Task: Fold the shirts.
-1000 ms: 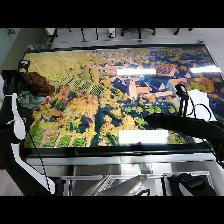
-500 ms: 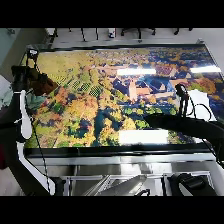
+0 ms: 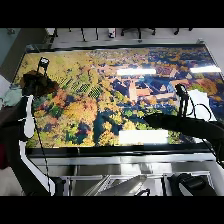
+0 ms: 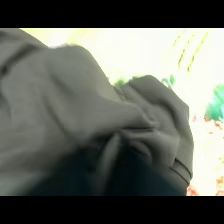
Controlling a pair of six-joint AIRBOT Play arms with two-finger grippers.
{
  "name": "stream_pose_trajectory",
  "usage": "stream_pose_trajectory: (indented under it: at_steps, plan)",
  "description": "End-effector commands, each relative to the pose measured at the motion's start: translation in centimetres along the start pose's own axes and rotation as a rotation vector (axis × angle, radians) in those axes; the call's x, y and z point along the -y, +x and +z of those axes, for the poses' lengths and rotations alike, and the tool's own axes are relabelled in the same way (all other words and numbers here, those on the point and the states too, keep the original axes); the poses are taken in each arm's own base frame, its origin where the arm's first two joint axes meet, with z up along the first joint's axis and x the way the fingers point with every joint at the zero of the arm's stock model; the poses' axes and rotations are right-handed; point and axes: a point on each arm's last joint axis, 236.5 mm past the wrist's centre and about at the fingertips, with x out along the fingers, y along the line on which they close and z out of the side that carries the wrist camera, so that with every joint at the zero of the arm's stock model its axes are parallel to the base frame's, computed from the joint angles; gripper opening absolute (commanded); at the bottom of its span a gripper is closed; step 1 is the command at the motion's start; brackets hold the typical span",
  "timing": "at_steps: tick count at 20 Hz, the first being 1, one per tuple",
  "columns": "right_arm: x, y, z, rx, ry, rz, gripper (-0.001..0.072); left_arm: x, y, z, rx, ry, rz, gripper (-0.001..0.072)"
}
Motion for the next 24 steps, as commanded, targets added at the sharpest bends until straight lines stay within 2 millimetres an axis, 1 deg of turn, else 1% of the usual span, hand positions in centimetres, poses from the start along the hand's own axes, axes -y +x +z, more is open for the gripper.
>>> stream_pose_trajectory:
  at_steps: [1, 2, 3, 4, 5, 6, 8, 9, 10, 11, 12, 13, 14, 15, 16, 17, 18, 19, 21, 22, 24]
  plan:
    - [0.0, 0.0, 0.0, -0.001, 0.001, 0.000, 0.0018, 1.2, 1.5, -3.0, -0.095, 0.032, -0.016, 0.0020]
    - [0.0, 0.0, 0.0, -0.001, 0.001, 0.000, 0.0018, 1.3, 1.0, -2.6, -0.100, 0.017, -0.013, 0.0020]
    - [0.0, 0.0, 0.0, -0.001, 0.001, 0.000, 0.0018, 1.0, -0.1, -1.3, -0.097, -0.023, -0.006, 0.0020]
    - [0.0, 0.0, 0.0, -0.001, 0.000, 0.000, 0.0018, 0.4, -1.6, 0.6, -0.084, -0.054, 0.005, 0.0020]
    - [0.0, 0.0, 0.0, -0.001, 0.000, 0.000, 0.0018, -0.3, -3.9, 3.0, -0.056, -0.068, 0.017, 0.0020]
    - [0.0, 0.0, 0.0, -0.001, 0.000, 0.000, 0.0018, -0.6, -6.6, 5.8, 0.003, -0.079, 0.020, 0.0020]
    - [0.0, 0.0, 0.0, -0.001, 0.000, 0.000, 0.0018, -0.9, -14.1, 12.3, 0.209, -0.141, -0.002, 0.0020]
    - [0.0, 0.0, 0.0, -0.001, 0.001, 0.000, 0.0018, -0.5, -18.8, 15.6, 0.338, -0.193, -0.040, 0.0020]
    - [0.0, 0.0, 0.0, -0.001, 0.000, 0.000, 0.0018, 0.1, -23.4, 18.1, 0.452, -0.239, -0.092, 0.0020]
    - [0.0, 0.0, 0.0, -0.001, 0.000, 0.000, 0.0018, 0.9, -28.6, 20.1, 0.557, -0.283, -0.160, 0.0020]
    - [0.0, 0.0, 0.0, -0.001, 0.000, 0.000, 0.0018, 1.9, -33.3, 21.2, 0.625, -0.311, -0.227, 0.0020]
    - [0.0, 0.0, 0.0, -0.001, 0.001, 0.000, 0.0018, 3.2, -38.2, 21.9, 0.675, -0.322, -0.305, 0.0020]
    - [0.0, 0.0, 0.0, -0.001, 0.001, 0.000, 0.0018, 4.9, -42.4, 22.0, 0.704, -0.313, -0.379, 0.0020]
    - [0.0, 0.0, 0.0, -0.001, 0.001, 0.000, 0.0018, 6.8, -46.0, 21.7, 0.721, -0.293, -0.451, 0.0020]
    - [0.0, 0.0, 0.0, -0.001, 0.001, 0.000, 0.0018, 8.9, -48.7, 21.2, 0.727, -0.264, -0.509, 0.0021]
    - [0.0, 0.0, 0.0, -0.001, 0.001, 0.000, 0.0018, 10.9, -50.2, 20.5, 0.715, -0.234, -0.551, 0.0020]
    - [0.0, 0.0, 0.0, -0.001, 0.000, 0.000, 0.0018, 13.4, -51.0, 19.4, 0.678, -0.211, -0.604, 0.0021]
    - [0.0, 0.0, 0.0, -0.001, 0.000, 0.000, 0.0018, 16.0, -51.2, 18.2, 0.628, -0.200, -0.656, 0.0021]
    - [0.0, 0.0, 0.0, -0.001, 0.000, 0.000, 0.0018, 22.3, -49.5, 15.1, 0.473, -0.158, -0.750, 0.0020]
    - [0.0, 0.0, 0.0, -0.001, 0.000, 0.000, 0.0018, 25.7, -48.3, 13.3, 0.394, -0.121, -0.786, 0.0021]
    - [0.0, 0.0, 0.0, -0.001, 0.001, 0.000, 0.0018, 31.8, -45.6, 9.1, 0.233, -0.061, -0.836, 0.0021]
